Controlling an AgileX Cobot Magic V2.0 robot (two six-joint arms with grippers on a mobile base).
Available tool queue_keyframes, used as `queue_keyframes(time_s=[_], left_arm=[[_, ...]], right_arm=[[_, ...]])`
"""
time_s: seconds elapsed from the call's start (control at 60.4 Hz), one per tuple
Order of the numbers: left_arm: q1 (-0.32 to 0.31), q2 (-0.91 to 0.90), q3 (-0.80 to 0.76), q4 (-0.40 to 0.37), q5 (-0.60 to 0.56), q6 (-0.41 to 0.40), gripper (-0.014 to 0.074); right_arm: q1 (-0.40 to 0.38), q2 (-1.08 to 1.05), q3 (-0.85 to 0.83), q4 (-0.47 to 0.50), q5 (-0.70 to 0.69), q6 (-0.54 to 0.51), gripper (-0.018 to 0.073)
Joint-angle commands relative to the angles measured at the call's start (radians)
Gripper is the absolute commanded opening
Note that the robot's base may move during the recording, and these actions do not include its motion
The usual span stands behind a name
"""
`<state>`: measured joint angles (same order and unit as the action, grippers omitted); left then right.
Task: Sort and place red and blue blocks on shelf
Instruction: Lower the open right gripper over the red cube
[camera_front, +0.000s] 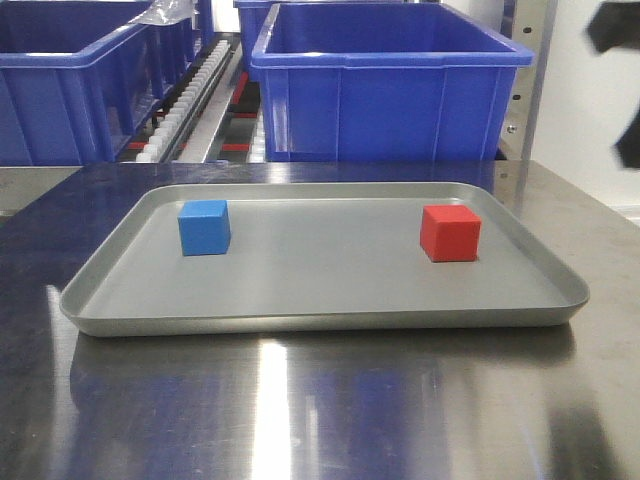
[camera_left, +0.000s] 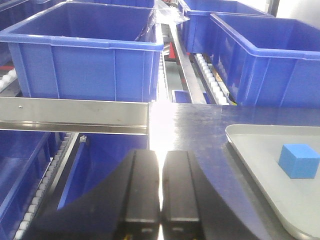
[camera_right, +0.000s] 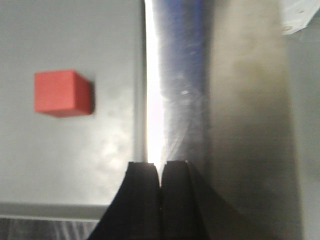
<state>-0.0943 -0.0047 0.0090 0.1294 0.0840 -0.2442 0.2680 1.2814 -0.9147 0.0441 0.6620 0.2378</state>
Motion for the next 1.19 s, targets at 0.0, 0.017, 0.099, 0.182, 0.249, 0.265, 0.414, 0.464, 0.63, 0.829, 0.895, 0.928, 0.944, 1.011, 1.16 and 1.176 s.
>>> queue_keyframes(time_s=[0.0, 0.017, 0.099, 0.182, 0.249, 0.265, 0.414, 0.464, 0.63, 0.829, 0.895, 0.928, 0.944, 1.011, 1.16, 1.176], left_arm=[[-0.002, -0.020, 0.038, -0.008, -0.090, -0.001, 0.0129], [-0.002, -0.020, 0.038, -0.008, -0.090, -0.001, 0.0129], [-0.002, -0.020, 0.038, -0.008, -0.090, -0.001, 0.0129], [-0.002, -0.020, 0.038, -0.008, -0.090, -0.001, 0.0129], [-0.002, -0.020, 0.038, -0.008, -0.090, -0.001, 0.0129], [-0.002, -0.020, 0.038, -0.008, -0.090, -0.001, 0.0129], [-0.002, -0.020, 0.038, -0.008, -0.090, -0.001, 0.0129], [-0.002, -0.020, 0.038, -0.008, -0.090, -0.001, 0.0129], [-0.002, -0.020, 0.038, -0.008, -0.090, -0.001, 0.0129], [-0.002, -0.020, 0.038, -0.008, -0.090, -0.001, 0.0129], [-0.002, -0.020, 0.038, -0.008, -0.090, -0.001, 0.0129], [-0.002, -0.020, 0.038, -0.008, -0.090, -0.001, 0.0129], [-0.002, -0.020, 0.038, -0.008, -0.090, -0.001, 0.0129], [-0.002, -0.020, 0.038, -0.008, -0.090, -0.001, 0.0129], [-0.002, -0.020, 0.038, -0.008, -0.090, -0.001, 0.0129], [-0.002, -0.020, 0.038, -0.008, -0.090, -0.001, 0.0129]], right_arm=[[0.052, -0.009, -0.051, 0.005, -0.056, -0.004, 0.0062], [0.065, -0.006, -0.056, 0.005, -0.055, -0.004, 0.0062], [0.103, 0.000, -0.076, 0.005, -0.059, -0.004, 0.0062], [0.136, 0.007, -0.091, 0.005, -0.090, -0.004, 0.0062], [0.148, 0.012, -0.093, 0.003, -0.128, -0.004, 0.0062], [0.150, 0.013, -0.093, 0.003, -0.141, -0.004, 0.0062], [0.151, 0.025, -0.093, 0.003, -0.173, -0.004, 0.0063], [0.151, 0.033, -0.093, 0.003, -0.170, -0.004, 0.0085], [0.153, 0.062, -0.094, 0.003, -0.180, -0.004, 0.0498], [0.159, 0.118, -0.134, 0.004, -0.181, -0.004, 0.0565], [0.159, 0.151, -0.172, 0.004, -0.172, -0.004, 0.0540], [0.159, 0.169, -0.193, 0.004, -0.163, -0.004, 0.0529], [0.159, 0.177, -0.198, 0.004, -0.159, -0.004, 0.0524], [0.159, 0.214, -0.245, 0.004, -0.130, -0.004, 0.0513], [0.161, 0.302, -0.333, 0.003, -0.037, -0.004, 0.0508], [0.163, 0.309, -0.340, 0.002, -0.025, -0.004, 0.0508]])
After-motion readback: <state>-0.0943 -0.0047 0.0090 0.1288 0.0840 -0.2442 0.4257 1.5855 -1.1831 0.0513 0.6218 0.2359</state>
